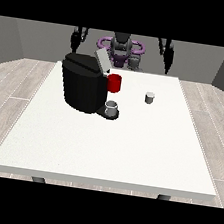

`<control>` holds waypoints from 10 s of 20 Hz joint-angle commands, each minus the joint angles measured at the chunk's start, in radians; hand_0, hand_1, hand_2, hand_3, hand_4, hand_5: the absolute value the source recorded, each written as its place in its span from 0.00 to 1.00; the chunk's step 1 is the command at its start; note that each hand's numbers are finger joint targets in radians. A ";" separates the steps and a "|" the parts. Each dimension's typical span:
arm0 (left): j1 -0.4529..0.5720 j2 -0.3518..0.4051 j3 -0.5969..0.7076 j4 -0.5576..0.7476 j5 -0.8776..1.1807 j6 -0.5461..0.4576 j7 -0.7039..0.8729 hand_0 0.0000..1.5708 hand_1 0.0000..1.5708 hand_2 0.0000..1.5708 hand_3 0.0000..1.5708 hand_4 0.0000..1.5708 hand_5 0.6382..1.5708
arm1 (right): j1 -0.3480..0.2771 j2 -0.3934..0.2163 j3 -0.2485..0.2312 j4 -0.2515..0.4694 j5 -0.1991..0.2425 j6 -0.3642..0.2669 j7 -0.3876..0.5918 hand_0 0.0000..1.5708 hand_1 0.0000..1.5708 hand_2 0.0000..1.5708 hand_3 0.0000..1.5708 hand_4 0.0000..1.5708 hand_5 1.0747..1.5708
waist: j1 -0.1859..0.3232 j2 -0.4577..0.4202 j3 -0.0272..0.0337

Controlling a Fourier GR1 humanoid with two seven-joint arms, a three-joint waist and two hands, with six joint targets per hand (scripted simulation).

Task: Insert the coffee pod into the coffee machine and close the lid

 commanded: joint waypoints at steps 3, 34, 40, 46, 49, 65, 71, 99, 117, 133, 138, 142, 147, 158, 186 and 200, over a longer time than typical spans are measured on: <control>-0.058 -0.015 0.001 -0.004 0.022 -0.039 -0.062 0.00 0.00 0.00 0.00 0.19 1.00 | 0.004 0.024 -0.020 0.064 0.003 -0.004 -0.036 0.00 0.00 0.00 0.00 0.08 1.00 | 0.031 0.001 0.0061; -0.511 0.216 0.128 0.494 -0.144 -0.094 -0.052 0.00 0.00 0.00 0.00 0.00 1.00 | -0.165 0.078 -0.059 0.081 -0.003 -0.074 -0.129 0.00 0.00 0.00 0.00 0.22 1.00 | -0.117 0.217 0.0061; -0.479 0.216 0.104 0.655 -0.219 -0.086 -0.175 0.00 0.00 0.00 0.00 0.00 1.00 | -0.142 0.088 -0.019 0.052 0.041 -0.115 0.003 0.00 0.00 0.00 0.00 0.24 1.00 | -0.114 0.185 0.0054; -0.547 0.199 0.035 0.675 -0.311 -0.063 -0.143 0.00 0.00 0.24 0.00 0.00 1.00 | -0.229 0.060 -0.095 0.191 0.033 -0.131 -0.038 0.00 0.00 0.00 0.00 0.27 1.00 | -0.078 0.202 0.0059; -0.521 0.200 0.037 0.742 -0.333 -0.066 -0.168 0.14 0.14 0.34 0.14 0.00 1.00 | -0.167 0.064 -0.079 0.181 0.029 -0.115 -0.039 0.00 0.00 0.00 0.00 0.26 1.00 | -0.079 0.142 0.0059; -0.664 0.286 0.003 0.902 -0.519 0.018 -0.204 0.43 0.43 0.52 0.35 0.00 1.00 | -0.262 0.063 -0.085 0.210 0.019 -0.126 0.008 0.00 0.00 0.00 0.00 0.31 1.00 | -0.108 0.200 0.0058; -0.647 0.208 0.001 0.933 -0.565 0.176 -0.253 0.53 0.53 0.62 0.47 0.25 1.00 | -0.252 0.063 -0.118 0.223 -0.024 -0.116 -0.054 0.00 0.00 0.00 0.00 0.32 1.00 | -0.102 0.206 0.0059; -0.899 0.249 -0.028 0.893 -0.633 -0.052 -0.286 0.80 0.80 0.85 0.82 0.36 1.00 | -0.266 0.054 -0.111 0.312 -0.026 -0.094 -0.054 0.00 0.00 0.00 0.00 0.32 1.00 | -0.114 0.114 0.0061; -1.133 0.328 0.085 0.912 -0.603 -0.145 -0.139 0.79 0.79 0.80 0.76 0.30 1.00 | -0.272 0.064 -0.077 0.223 -0.021 -0.092 -0.032 0.00 0.00 0.00 0.00 0.33 1.00 | -0.232 0.159 0.0061; -1.205 0.316 0.078 0.937 -0.653 -0.091 -0.150 0.82 0.82 0.84 0.78 0.32 1.00 | -0.292 0.097 -0.037 0.182 0.021 -0.154 -0.051 0.00 0.00 0.00 0.00 0.34 1.00 | -0.277 0.255 0.0062; -1.264 0.320 0.079 0.943 -0.664 -0.094 -0.137 0.81 0.81 0.83 0.78 0.33 1.00 | -0.333 0.098 -0.018 0.189 -0.004 -0.182 -0.042 0.00 0.00 0.00 0.00 0.33 1.00 | -0.278 0.303 0.0063; -1.234 0.278 0.058 0.918 -0.671 -0.108 -0.108 0.77 0.77 0.80 0.76 0.32 1.00 | -0.320 0.016 -0.133 0.242 -0.060 -0.080 -0.047 0.00 0.00 0.00 0.00 0.33 1.00 | -0.258 0.233 0.0065; -1.214 0.258 0.053 0.922 -0.678 -0.086 -0.163 0.77 0.77 0.81 0.76 0.32 1.00 | -0.365 0.032 -0.124 0.223 -0.042 -0.115 -0.037 0.00 0.00 0.00 0.00 0.32 1.00 | -0.233 0.270 0.0062; -1.197 0.298 0.077 0.966 -0.682 -0.110 -0.175 0.79 0.79 0.81 0.76 0.31 1.00 | -0.296 0.056 -0.099 0.192 -0.039 -0.114 -0.060 0.00 0.00 0.00 0.00 0.28 1.00 | -0.268 0.270 0.0061; -1.235 0.353 0.031 0.976 -0.764 -0.174 -0.224 0.00 0.00 0.00 0.00 0.00 1.00 | -0.337 0.068 -0.093 0.183 -0.021 -0.154 -0.041 0.00 0.00 0.00 0.00 0.24 1.00 | -0.262 0.302 0.0061; -1.152 0.309 0.027 0.956 -0.775 -0.195 -0.224 0.00 0.00 0.00 0.00 0.00 1.00 | -0.265 0.062 -0.092 0.201 -0.027 -0.143 -0.011 0.00 0.00 0.00 0.00 0.24 1.00 | -0.212 0.179 0.0060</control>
